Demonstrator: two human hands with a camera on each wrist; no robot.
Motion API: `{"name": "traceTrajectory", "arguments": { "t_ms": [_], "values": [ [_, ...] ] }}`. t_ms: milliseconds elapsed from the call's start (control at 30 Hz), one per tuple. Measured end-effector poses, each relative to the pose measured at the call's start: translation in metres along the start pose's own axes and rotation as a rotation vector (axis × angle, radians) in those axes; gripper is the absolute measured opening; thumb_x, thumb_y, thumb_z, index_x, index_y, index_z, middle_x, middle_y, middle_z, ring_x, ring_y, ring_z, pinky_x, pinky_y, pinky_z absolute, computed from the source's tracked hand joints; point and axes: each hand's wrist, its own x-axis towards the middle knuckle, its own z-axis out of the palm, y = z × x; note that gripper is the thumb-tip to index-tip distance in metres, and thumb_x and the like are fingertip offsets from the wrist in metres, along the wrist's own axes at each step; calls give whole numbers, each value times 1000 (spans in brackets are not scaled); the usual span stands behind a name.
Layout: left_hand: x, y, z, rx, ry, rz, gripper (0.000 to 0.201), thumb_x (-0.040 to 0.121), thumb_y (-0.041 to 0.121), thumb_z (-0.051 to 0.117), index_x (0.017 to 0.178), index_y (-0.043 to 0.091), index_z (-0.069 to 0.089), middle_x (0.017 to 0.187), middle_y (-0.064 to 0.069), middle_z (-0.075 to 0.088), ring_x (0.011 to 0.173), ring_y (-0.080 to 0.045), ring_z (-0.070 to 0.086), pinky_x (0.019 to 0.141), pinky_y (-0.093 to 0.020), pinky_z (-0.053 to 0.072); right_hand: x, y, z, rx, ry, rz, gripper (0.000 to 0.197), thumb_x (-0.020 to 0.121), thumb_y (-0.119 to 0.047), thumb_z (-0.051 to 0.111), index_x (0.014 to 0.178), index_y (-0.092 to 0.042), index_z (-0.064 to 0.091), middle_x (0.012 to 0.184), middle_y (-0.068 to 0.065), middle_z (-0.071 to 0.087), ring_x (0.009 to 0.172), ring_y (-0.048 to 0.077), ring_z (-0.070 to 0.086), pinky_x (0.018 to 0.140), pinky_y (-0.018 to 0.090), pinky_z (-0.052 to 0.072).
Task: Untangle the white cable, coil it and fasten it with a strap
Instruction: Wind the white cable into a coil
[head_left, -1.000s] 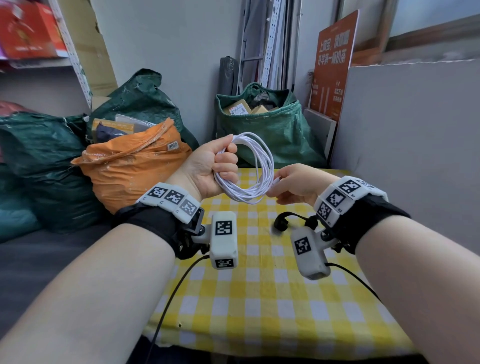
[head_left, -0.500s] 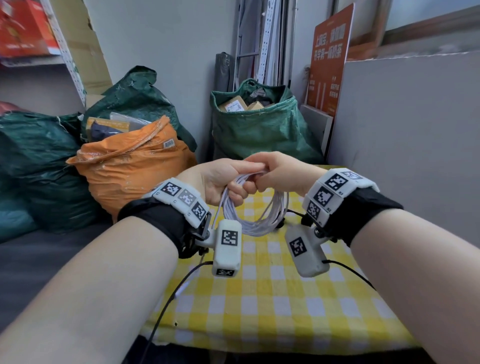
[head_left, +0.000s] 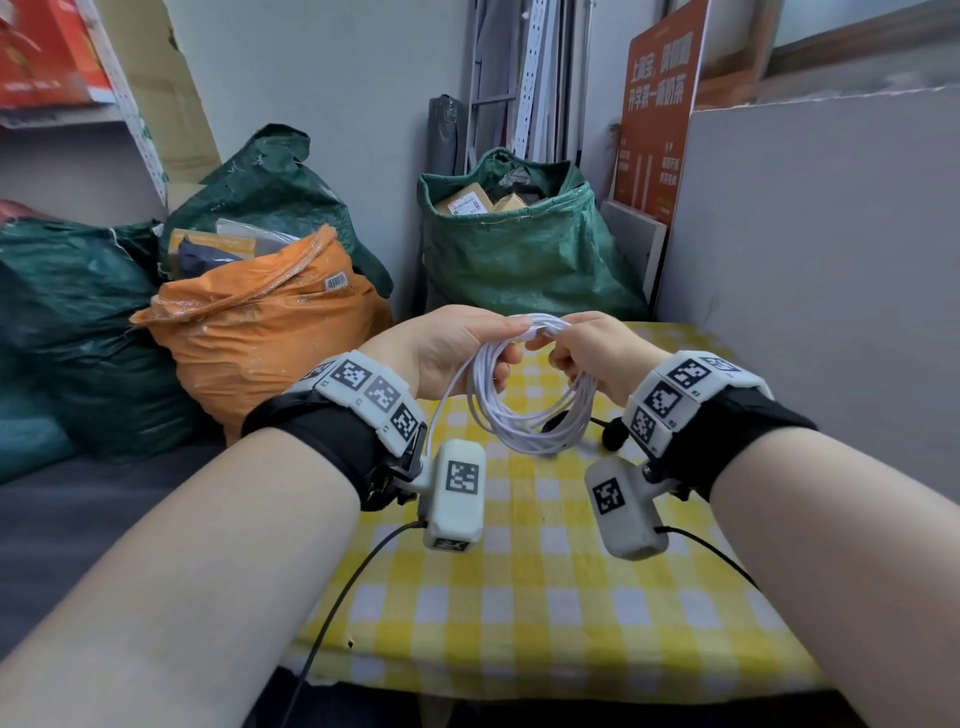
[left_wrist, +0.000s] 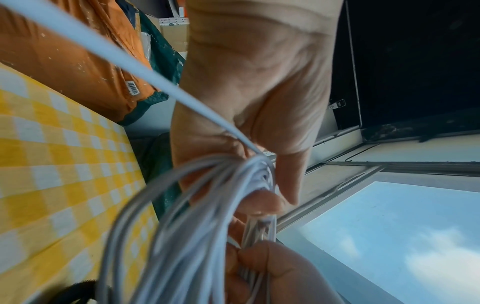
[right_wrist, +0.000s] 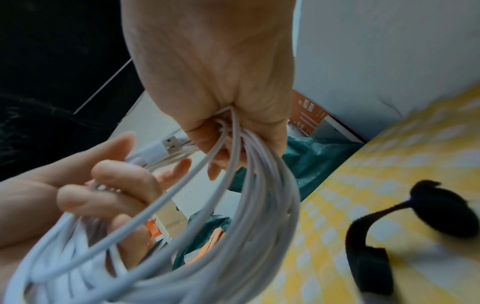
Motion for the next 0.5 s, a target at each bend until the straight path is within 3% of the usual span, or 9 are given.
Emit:
{"name": "traceTrajectory", "arguments": {
  "t_ms": [67,233,367,500],
  "values": [
    [2,-3,-1,-38,-16,13,24,97,28,48,95,5,56,55,-1,53,46,-14,52,58,-29,46,2,5,-3,81,36,41,31,84,7,35,82,-3,63,56,7,39,47,18,28,47,25,25],
    [13,-13,3,-80,-34,35,34,96,38,45,91,6,58,53,1,54,57,-18,57,71,-35,48,10,18,-7,230,84,148,31,84,9,32,73,-4,59,55,7,36,48,18,24,49,28,21],
    [22,-16,10,-147,-22,8,32,98,37,42,88,8,52,45,7,43,39,-9,43,52,-23,47,16,27,-9,223,23,196,28,86,6,35,76,-4,59,62,9,44,51,19,34,49,27,28],
    [33,-22,10,-79,9,-40,32,99,38,41,85,10,48,43,11,31,33,-4,29,48,-19,36,19,32,-16,3,-42,101,35,83,7,40,103,-9,64,82,4,60,67,18,49,57,25,39]
  ]
}}
